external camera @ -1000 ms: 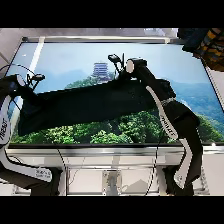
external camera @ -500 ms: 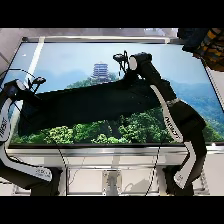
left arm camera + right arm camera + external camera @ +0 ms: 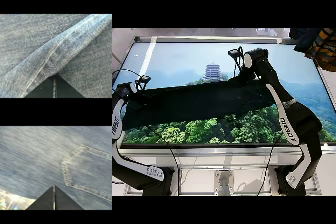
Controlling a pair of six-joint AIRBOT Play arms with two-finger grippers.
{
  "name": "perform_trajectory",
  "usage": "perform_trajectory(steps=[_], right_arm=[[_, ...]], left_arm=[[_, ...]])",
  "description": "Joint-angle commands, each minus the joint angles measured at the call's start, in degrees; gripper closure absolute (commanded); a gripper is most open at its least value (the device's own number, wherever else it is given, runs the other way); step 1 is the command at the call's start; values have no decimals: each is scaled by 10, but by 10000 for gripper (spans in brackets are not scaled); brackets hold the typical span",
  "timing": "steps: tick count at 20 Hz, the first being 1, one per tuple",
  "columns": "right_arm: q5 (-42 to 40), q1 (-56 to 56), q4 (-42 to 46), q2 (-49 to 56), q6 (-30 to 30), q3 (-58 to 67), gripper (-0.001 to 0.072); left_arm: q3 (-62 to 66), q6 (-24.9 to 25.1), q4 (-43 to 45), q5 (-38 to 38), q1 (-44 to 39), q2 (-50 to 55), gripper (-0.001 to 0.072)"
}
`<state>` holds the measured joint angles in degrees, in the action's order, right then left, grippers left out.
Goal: Fold the clothes and pants, and hang the long-sleeved shirts on hangers.
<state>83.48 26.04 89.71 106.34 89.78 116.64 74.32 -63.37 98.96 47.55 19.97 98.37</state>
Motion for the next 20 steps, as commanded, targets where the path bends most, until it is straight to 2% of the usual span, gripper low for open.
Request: perform_trajectory(steps=[1, 6, 9, 14, 17, 20], right_arm=[[-3, 0, 5, -2, 7, 0, 699], [-6, 0, 5, -2, 8, 0, 698], [-15, 0, 5, -1, 8, 0, 698], [-24, 0, 5, -1, 8, -10, 698], [-25, 0, 5, -1, 8, -10, 698], [-25, 0, 5, -1, 8, -10, 698]], left_arm=[[0, -60, 45, -51, -4, -1, 695], [3, -64, 73, -79, -14, -5, 695], [3, -85, 86, -89, -14, -14, 695], [3, -92, 115, -164, -14, -19, 695], [11, -160, 178, -199, -14, -1, 696], [76, -266, 269, -132, -12, 35, 696]])
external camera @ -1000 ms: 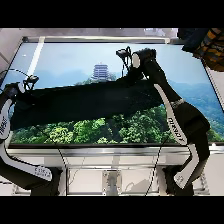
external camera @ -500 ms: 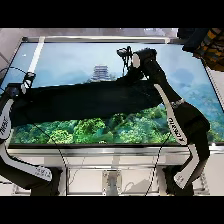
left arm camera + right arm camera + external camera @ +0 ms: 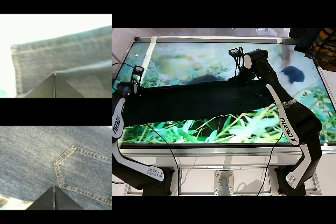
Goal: Fold the clothes and pants, and hang the long-sleeved shirts on hangers.
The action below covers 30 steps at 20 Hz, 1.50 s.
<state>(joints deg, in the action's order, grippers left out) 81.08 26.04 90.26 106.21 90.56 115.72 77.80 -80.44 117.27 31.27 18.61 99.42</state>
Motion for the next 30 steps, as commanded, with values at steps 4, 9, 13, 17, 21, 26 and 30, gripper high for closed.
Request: perform_trajectory(steps=[4, 9, 13, 17, 21, 26, 30], right_arm=[[-1, 0, 0, 0, 0, 0, 698], [-8, 0, 0, 0, 0, -6, 698], [-9, 0, 0, 1, -2, -12, 698], [-10, 0, 0, 1, -2, -12, 698], [-11, 1, -1, 1, 0, -12, 698], [-13, 1, -1, 1, 3, -12, 698], [-22, 0, 24, 2, 3, -12, 698]], left_arm=[[146, -206, 106, 111, 18, 38, 694], [174, -147, 91, 203, 32, 23, 692], [170, 114, -233, 265, 90, 28, 692], [170, 168, -270, 291, 102, 49, 693], [170, 113, -212, 217, 90, 67, 694], [171, 44, -162, 133, 83, 87, 694], [171, -40, -123, 144, 82, 113, 694]])
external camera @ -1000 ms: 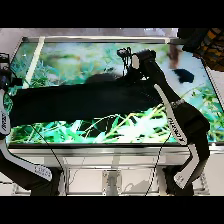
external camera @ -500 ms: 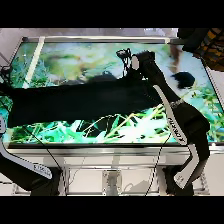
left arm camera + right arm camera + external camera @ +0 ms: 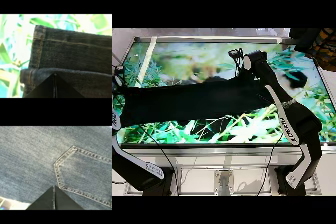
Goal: Fold the clothes and pants, and hang the long-sleeved shirts on hangers.
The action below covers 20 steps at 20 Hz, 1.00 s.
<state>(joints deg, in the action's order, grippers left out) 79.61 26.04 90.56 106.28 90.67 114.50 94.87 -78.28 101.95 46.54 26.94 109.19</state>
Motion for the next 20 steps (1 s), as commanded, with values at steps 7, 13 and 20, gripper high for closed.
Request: perform_trajectory(steps=[7, 13, 20], right_arm=[[-53, -83, 78, 2, 43, -72, 698], [-147, -145, 58, 18, 63, -177, 699], [-65, -219, 81, 56, 67, -188, 699]], left_arm=[[0, -139, 39, -8, 2, -54, 693], [0, 6, -84, 119, 2, -116, 692], [0, 83, -241, 243, 2, -143, 682]])
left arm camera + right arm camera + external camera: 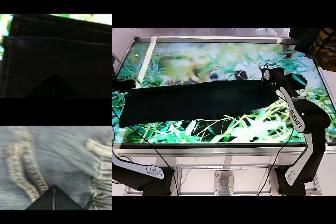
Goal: Fold the clothes and pants, and hang the long-sleeved shirts on hangers.
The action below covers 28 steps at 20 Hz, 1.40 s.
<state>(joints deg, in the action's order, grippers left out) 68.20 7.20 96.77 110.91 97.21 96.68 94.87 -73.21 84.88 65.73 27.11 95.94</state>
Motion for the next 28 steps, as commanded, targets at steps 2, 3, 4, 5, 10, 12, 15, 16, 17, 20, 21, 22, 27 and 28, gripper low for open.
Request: perform_trajectory(steps=[2, 3, 4, 5, 10, 12, 15, 16, 17, 20, 21, 22, 27, 28], right_arm=[[103, -56, 25, 9, -22, -18, 699], [124, -68, 30, 5, -31, -26, 699], [137, -79, 37, -2, -35, -37, 699], [139, -89, 46, -15, -35, -57, 700], [91, -139, 101, -136, -31, -225, 700], [74, -176, 107, -191, -31, -300, 699], [42, -229, 106, -286, -35, -374, 699], [38, -241, 106, -316, -40, -376, 698], [32, -249, 107, -345, -49, -376, 698], [28, -281, 106, -425, -54, -376, 698], [32, -291, 104, -446, -54, -376, 698], [35, -299, 97, -466, -54, -376, 698], [67, -304, 36, -524, -61, -376, 698], [80, -304, 7, -527, -67, -376, 698]], left_arm=[[0, 32, -78, 64, 0, -16, 614], [0, 32, -78, 75, 1, -17, 533], [0, 33, -78, 89, 1, -18, 521], [-1, 37, -78, 102, 2, -18, 521], [-38, 43, -78, 106, 3, -35, 521], [-66, 48, -78, 106, 5, -41, 521], [-101, 62, -81, 106, 6, -47, 521], [-106, 69, -91, 107, 6, -47, 521], [-108, 79, -107, 107, 6, -47, 521], [-108, 123, -134, 104, 6, -47, 484], [-108, 128, -134, 97, 9, -46, 393], [-108, 124, -134, 85, 13, -45, 260], [-108, 103, -171, 77, 66, -22, 205], [-108, 115, -198, 77, 85, -16, 176]])
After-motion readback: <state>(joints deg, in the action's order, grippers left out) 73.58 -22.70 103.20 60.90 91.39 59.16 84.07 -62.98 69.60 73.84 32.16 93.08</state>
